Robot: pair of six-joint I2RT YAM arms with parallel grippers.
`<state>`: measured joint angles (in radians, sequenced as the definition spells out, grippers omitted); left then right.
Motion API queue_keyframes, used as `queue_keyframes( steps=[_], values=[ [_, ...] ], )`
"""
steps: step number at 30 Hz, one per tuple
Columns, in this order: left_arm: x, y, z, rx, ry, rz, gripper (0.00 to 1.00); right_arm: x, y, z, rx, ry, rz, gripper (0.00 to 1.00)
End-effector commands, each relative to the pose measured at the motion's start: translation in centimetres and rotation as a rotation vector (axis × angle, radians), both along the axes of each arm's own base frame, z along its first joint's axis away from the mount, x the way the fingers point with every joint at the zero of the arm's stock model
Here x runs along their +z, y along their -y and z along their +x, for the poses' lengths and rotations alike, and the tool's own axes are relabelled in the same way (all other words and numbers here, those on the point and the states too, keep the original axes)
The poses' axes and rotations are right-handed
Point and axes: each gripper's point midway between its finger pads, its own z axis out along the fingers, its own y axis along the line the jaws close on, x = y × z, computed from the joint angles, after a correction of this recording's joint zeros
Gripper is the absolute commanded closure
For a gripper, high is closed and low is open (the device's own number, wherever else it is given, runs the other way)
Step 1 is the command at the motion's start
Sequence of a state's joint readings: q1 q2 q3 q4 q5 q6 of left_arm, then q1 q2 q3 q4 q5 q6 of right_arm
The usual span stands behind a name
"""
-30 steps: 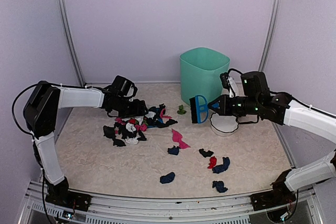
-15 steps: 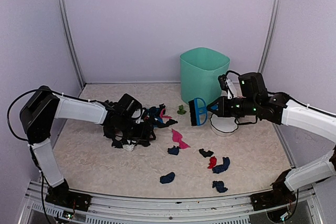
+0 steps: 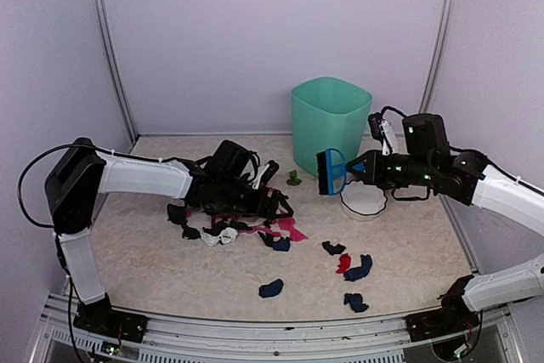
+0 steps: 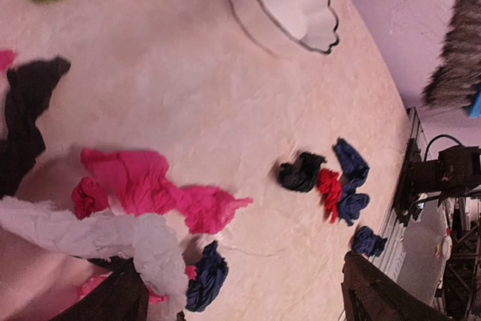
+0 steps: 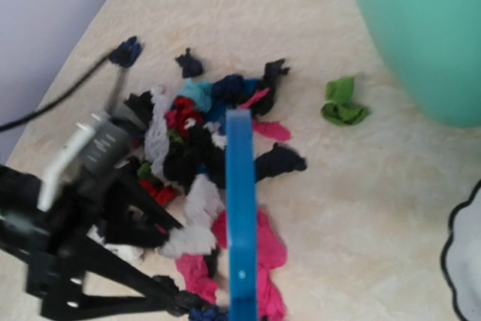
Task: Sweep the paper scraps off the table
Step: Adjust the dustpan at the center of the board.
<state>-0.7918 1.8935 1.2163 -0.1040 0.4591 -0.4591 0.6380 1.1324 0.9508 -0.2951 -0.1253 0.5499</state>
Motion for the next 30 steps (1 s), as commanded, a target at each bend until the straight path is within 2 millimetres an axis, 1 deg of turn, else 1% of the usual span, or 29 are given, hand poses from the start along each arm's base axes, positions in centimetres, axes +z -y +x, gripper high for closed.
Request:
queue_keyframes(
  steps=[1,2,4,6,8,10,13,16,19,21,23,24,28,30],
  values=[
    [4.8,-0.3,1.3,0.001,0.104,-0.011,0.12,1.8,1.3,0.6,-0.064,0.039,-0.001,1.00],
    [5.4,-1.1,1.7,0.021,0.128,0.014,0.11,1.8,1.4,0.6,-0.068,0.040,-0.002,1.00],
    [5.7,-3.2,2.4,0.068,0.147,0.073,0.10,1.9,1.4,0.8,-0.072,0.044,-0.005,1.00],
    [5.8,-5.7,3.3,0.116,0.174,0.146,0.10,2.0,1.3,0.9,-0.071,0.046,-0.007,1.00],
    [5.8,-8.2,3.7,0.154,0.190,0.220,0.10,1.9,1.2,1.0,-0.069,0.046,-0.009,1.00],
    [5.8,-10.4,3.8,0.172,0.206,0.286,0.10,1.7,1.1,1.1,-0.068,0.044,-0.013,1.00],
    [5.7,-13.0,3.7,0.177,0.229,0.386,0.09,1.3,0.9,1.4,-0.067,0.037,-0.017,1.00],
    [5.4,-15.3,4.1,0.185,0.236,0.439,0.09,0.8,0.5,1.7,-0.060,0.027,-0.026,1.00],
    [5.2,-17.0,4.9,0.190,0.243,0.462,0.10,0.7,0.3,1.9,-0.052,0.024,-0.029,1.00],
    [4.9,-17.4,5.2,0.171,0.245,0.455,0.11,0.4,0.3,1.9,-0.052,0.021,-0.034,1.00],
    [4.2,-17.5,5.5,0.137,0.252,0.462,0.14,0.3,0.3,2.0,-0.054,0.023,-0.036,1.00],
    [3.9,-17.8,5.9,0.138,0.257,0.477,0.17,0.3,0.2,2.0,-0.052,0.022,-0.038,1.00],
    [2.8,-18.9,8.4,0.167,0.233,0.508,0.36,0.1,0.0,2.2,-0.042,0.022,-0.043,1.00],
    [2.1,-19.2,9.4,0.168,0.237,0.540,0.39,0.2,-0.2,2.2,-0.033,0.024,-0.043,1.00]
  ],
)
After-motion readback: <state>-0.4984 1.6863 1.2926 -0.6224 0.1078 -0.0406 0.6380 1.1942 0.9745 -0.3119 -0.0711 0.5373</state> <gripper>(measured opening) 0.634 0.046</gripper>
